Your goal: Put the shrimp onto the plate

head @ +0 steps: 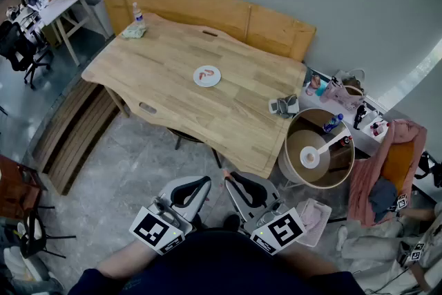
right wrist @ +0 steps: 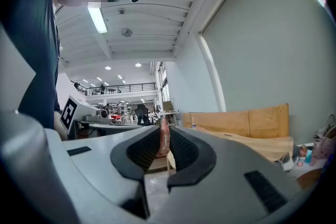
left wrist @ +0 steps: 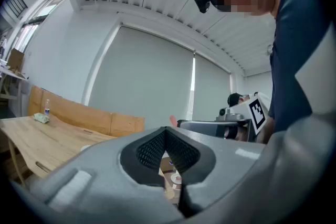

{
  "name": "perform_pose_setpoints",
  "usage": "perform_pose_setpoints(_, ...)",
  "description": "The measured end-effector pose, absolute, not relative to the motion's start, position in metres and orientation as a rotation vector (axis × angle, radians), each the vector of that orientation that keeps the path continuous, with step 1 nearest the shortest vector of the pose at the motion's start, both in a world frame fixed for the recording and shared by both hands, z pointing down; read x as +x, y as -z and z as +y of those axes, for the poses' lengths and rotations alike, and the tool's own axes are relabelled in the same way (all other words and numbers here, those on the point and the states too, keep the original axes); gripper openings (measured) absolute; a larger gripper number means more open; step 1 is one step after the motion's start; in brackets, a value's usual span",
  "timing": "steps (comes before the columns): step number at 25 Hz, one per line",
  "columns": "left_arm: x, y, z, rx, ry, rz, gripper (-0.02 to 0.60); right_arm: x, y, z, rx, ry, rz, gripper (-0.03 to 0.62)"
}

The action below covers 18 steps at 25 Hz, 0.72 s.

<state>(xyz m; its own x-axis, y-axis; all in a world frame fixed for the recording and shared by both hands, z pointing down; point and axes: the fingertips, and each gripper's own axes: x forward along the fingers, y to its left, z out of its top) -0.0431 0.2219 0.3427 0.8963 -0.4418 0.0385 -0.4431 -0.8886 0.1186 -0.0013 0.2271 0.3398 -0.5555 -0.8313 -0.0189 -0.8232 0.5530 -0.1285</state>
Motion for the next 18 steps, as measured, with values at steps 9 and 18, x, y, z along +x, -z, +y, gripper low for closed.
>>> perform_pose_setpoints(9,-0.0403,-0.3424,0.2243,2.943,-0.021,-0.677,0.003,-0.0034,-0.341,0.2283,-1.431,0.163,2.707,0.063)
perform_pose_setpoints(18,-0.0387,-0.3469,0.2236,2.935,-0.029,-0.689,0.003,-0.0031,-0.3465,0.2277,-1.405,0.201,2.704,0.064)
